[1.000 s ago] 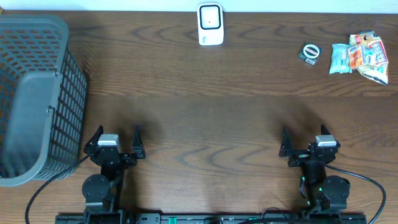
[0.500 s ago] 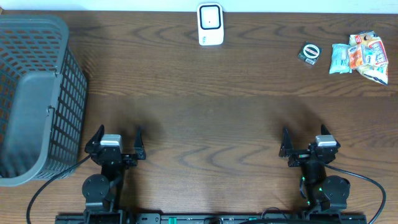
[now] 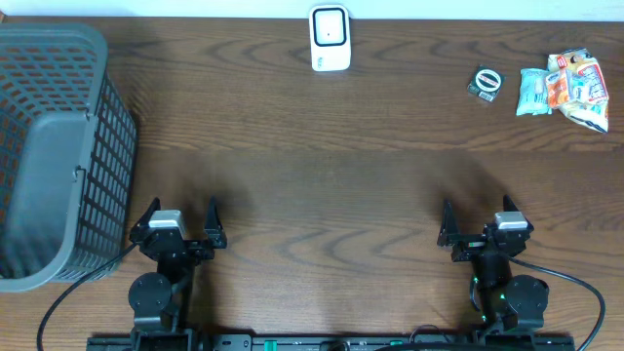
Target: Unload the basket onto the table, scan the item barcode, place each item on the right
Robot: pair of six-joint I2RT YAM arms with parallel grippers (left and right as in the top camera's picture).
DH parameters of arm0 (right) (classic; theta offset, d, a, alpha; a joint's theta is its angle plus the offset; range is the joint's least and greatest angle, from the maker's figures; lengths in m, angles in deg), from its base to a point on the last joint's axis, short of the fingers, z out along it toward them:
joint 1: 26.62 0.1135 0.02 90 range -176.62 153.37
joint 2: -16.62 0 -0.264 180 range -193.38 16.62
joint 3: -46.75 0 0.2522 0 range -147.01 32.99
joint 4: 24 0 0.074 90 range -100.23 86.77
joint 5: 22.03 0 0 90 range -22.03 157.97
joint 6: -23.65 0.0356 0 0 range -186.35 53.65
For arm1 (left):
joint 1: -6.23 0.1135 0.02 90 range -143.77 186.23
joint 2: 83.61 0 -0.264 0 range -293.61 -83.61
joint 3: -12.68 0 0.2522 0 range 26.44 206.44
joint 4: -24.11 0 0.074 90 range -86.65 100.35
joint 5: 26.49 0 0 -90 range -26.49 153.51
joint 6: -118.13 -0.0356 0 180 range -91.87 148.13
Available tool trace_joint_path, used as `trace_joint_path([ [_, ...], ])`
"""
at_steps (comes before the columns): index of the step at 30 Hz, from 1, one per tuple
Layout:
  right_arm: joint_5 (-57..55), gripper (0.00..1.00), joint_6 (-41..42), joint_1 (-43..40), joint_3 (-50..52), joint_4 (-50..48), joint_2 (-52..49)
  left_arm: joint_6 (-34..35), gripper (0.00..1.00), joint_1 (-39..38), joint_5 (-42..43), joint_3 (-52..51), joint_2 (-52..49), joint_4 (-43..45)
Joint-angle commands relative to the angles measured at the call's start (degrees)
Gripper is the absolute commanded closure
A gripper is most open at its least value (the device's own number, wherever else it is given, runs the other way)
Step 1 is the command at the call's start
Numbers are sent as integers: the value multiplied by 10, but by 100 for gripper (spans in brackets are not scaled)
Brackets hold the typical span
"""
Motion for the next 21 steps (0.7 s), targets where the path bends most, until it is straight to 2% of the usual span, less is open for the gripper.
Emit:
trace_joint_path([
  [1, 0, 1, -6, 5, 0, 3, 4, -2, 2, 3, 4, -7, 5, -28],
  [21, 0, 1, -6, 5, 0, 3, 4, -26, 2, 3, 12, -7, 5, -27],
])
